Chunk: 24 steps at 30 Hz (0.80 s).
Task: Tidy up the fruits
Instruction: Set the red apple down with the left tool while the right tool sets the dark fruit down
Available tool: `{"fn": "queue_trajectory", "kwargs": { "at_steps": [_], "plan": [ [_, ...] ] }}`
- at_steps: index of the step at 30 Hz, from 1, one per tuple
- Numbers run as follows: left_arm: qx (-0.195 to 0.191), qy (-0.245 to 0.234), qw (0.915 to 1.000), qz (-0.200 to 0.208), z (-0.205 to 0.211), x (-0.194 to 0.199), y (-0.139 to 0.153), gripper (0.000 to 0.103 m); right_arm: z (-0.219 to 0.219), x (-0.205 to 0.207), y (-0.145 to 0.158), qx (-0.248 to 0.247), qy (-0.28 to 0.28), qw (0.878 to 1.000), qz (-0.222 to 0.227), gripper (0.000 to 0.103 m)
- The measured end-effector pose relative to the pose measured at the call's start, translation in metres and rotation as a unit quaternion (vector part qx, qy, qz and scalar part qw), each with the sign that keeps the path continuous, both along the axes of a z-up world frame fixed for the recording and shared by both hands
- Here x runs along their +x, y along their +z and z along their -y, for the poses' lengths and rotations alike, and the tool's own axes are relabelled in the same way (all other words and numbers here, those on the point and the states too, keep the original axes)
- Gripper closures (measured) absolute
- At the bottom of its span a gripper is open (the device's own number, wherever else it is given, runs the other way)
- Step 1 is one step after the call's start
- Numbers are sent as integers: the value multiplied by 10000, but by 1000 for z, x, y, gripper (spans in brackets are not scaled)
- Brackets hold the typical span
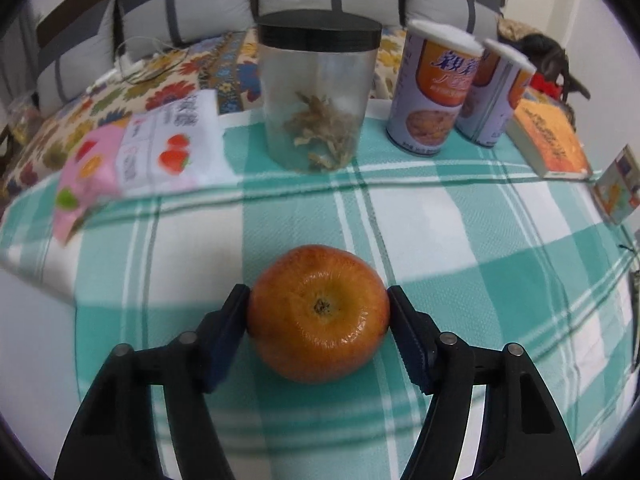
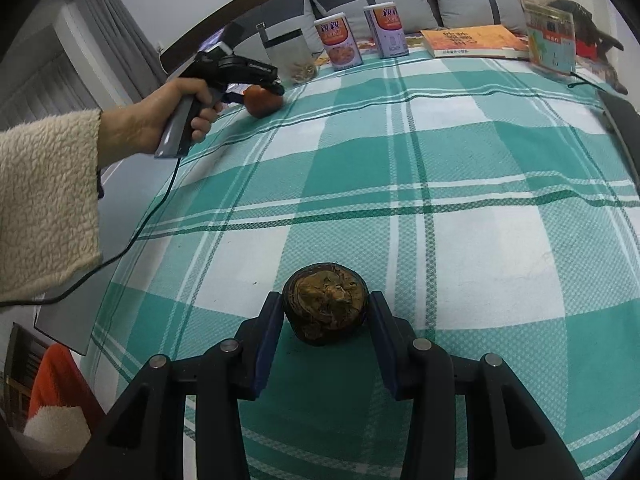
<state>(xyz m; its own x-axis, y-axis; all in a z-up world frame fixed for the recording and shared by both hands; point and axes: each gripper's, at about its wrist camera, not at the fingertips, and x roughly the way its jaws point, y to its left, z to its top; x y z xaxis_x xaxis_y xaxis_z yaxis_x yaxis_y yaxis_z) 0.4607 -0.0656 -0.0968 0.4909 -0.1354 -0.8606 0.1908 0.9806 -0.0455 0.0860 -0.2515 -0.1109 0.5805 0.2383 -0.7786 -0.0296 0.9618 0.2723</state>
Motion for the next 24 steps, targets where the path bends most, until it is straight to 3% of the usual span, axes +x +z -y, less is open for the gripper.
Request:
{"fn": "queue_trajectory", "kwargs": {
  "at_steps": [4,7,12,15,18,21,22,23,24],
  "plan": [
    [-110,-55,9999,-31,-14,-72,21,33,2,-2,5,33,-35,10000,51,60],
    [-76,-268,9996,-95,-27,-157,34,33,0,-5,13,49,5,10000,25,60],
    [-160,-167,9994,-273,-45,-272,21,33,-22,-10,13,-271,91,9992,-265,60],
    [-83,-90,9996,-264,-45,-302,1,32,-36,-12,5,-748,118,9966,-322,60],
    [-19,42,9999,124,-43,-316,0,32,-45,-11,-2,-1122,115,9931,-323,60],
    [-190,263,9995,8,-47,-318,0,28,-52,-7,-2,-1372,77,9896,-435,58],
    [-290,293,9991,-73,-49,-321,0,26,-52,-7,-1,-1340,39,9898,-483,49],
    [-379,311,9987,-109,-53,-326,3,25,-52,-9,2,-1294,-7,9903,-507,33],
    [-392,295,9987,-99,-56,-334,4,21,-52,-14,6,-1265,-74,9908,-476,26]
  ]
}}
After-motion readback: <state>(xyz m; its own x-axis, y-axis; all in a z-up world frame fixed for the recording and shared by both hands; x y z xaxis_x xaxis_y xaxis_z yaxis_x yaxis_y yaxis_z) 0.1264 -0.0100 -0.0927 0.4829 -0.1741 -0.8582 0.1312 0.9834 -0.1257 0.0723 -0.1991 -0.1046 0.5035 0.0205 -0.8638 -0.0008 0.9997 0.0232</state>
